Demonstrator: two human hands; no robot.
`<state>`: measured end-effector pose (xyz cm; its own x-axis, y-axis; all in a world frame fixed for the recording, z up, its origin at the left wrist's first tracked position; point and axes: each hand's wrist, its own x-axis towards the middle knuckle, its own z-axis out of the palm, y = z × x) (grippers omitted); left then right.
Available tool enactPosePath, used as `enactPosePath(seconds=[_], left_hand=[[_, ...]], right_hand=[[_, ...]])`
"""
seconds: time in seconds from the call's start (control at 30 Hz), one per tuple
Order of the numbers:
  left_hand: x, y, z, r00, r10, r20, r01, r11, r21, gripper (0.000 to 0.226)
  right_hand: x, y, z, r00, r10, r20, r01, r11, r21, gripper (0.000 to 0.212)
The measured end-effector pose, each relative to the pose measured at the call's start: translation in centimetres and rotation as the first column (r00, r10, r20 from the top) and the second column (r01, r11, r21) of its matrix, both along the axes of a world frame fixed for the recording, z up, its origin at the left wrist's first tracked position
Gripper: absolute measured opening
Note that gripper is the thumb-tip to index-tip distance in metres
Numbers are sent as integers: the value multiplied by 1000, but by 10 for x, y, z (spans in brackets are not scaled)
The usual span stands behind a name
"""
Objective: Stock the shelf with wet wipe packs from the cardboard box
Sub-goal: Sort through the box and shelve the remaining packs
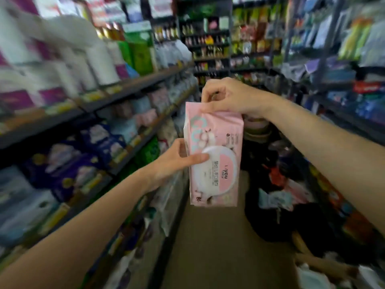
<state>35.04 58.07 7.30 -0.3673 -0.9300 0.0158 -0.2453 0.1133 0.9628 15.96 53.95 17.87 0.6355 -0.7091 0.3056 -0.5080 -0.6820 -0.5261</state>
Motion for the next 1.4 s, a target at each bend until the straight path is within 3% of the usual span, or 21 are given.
enactPosePath(seconds=[0.1, 0.2, 0.3, 0.4, 0.47, 0.57, 0.63, 0.7, 0.77, 0.83, 0.9, 0.97, 1.0, 1.07, 1.1, 1.17, 1.23, 1.4], left_hand=[[56, 33, 39, 999, 49, 0, -49, 996, -78, 117], [103, 66, 57, 967, 231, -113, -246, 958, -150, 101], [138, 91, 74, 864, 377, -334, -437, 891, -125, 84], [167, 115, 94, 690, 517, -507, -617, 786, -36, 70], [188, 127, 108, 566, 558, -607, -681, 731, 36, 48], [222, 146, 137, 447, 561, -696, -766, 643, 26, 30], [242, 152, 158, 368, 552, -748, -845, 535, -21, 32], [256, 153, 175, 309, 546, -779, -909, 411, -72, 46], [266, 152, 186, 283, 566, -774, -940, 325, -106, 58], [277, 155, 196, 310, 615, -726, -943, 298, -150, 52], [295, 166, 208, 345, 680, -647, -938, 276, -210, 40], [319, 185, 221, 294, 714, -636, -954, 175, -246, 57], [332, 195, 223, 213, 759, -616, -960, 46, -276, 72], [352, 213, 223, -62, 901, -430, -876, -256, -409, 95], [359, 219, 219, -171, 936, -306, -808, -311, -501, 100], [367, 227, 209, -304, 949, -82, -658, -271, -703, 100], [376, 231, 202, -438, 897, 61, -463, -167, -870, 97], [405, 237, 199, -681, 603, 416, -437, 121, -891, 88]], right_hand=[[65, 20, 51, 995, 103, 6, -102, 992, -73, 14], [140, 43, 92, 975, 178, -130, -205, 949, -239, 11], [217, 59, 115, 965, 129, -231, -233, 823, -517, 20], [282, 91, 130, 990, 118, -70, -134, 716, -686, 17], [301, 110, 131, 985, 170, 17, -116, 734, -669, 40], [306, 110, 114, 960, 272, -72, -273, 836, -477, 95], [318, 106, 94, 946, 323, -33, -304, 847, -437, 117], [342, 106, 82, 953, 290, 88, -206, 833, -514, 124], [367, 109, 79, 945, 247, 215, -58, 773, -632, 121], [387, 105, 86, 914, 292, 282, -16, 720, -694, 115], [404, 90, 99, 890, 367, 272, -46, 665, -746, 112], [426, 73, 112, 881, 404, 245, -18, 547, -837, 108], [439, 65, 117, 879, 421, 223, 0, 468, -884, 105], [470, 53, 123, 879, 451, 153, -10, 339, -941, 102], [486, 51, 126, 876, 468, 121, -22, 289, -957, 105], [516, 53, 130, 856, 512, 68, -50, 214, -975, 114], [545, 62, 131, 827, 562, 9, -97, 159, -982, 118], [612, 84, 106, 821, 555, -131, -248, 141, -959, 111]])
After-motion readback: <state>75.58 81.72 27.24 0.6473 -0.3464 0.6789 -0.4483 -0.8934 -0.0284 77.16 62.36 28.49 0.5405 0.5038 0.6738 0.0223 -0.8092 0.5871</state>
